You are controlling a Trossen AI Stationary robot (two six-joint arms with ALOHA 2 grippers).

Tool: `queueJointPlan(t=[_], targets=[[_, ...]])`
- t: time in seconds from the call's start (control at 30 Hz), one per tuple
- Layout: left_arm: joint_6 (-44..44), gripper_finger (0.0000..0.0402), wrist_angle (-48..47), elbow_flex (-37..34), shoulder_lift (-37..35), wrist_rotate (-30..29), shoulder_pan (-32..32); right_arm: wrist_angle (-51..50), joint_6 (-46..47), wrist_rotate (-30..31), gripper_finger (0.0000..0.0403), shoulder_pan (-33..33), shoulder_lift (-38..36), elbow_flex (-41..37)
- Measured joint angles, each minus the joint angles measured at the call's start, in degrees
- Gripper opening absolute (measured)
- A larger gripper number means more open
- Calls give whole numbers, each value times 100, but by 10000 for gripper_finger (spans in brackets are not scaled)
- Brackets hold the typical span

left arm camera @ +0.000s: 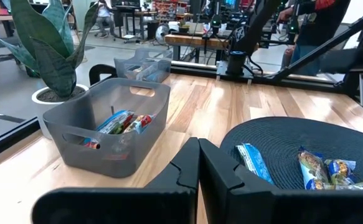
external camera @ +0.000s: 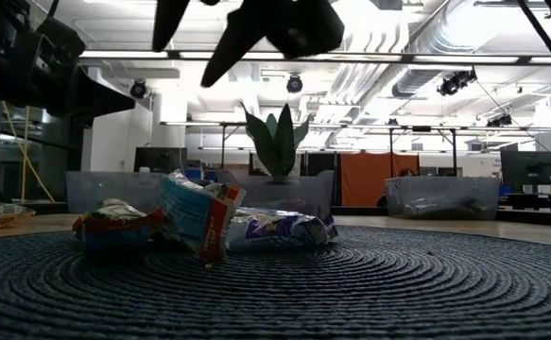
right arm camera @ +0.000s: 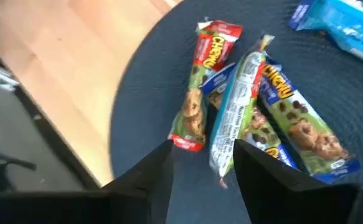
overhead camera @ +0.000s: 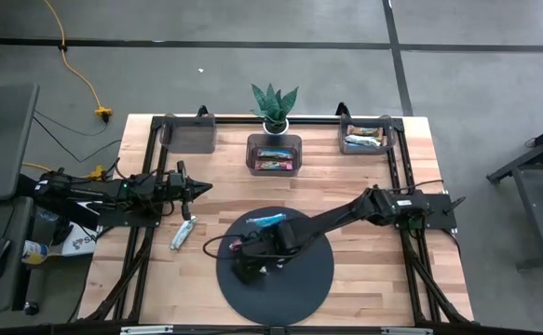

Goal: Pick and place Granola Bars by type
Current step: Put the red granola bar into the middle black bin

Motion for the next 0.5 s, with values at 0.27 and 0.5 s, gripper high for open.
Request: queueJointPlan(t=[0.27,0.5], targets=[[1,1,0,-1,-1,-1,0,93,-136,673,150,-13,170,-45],[0,1,-1,1,-1,0,0,97,-296,867,194,-42,175,-92]])
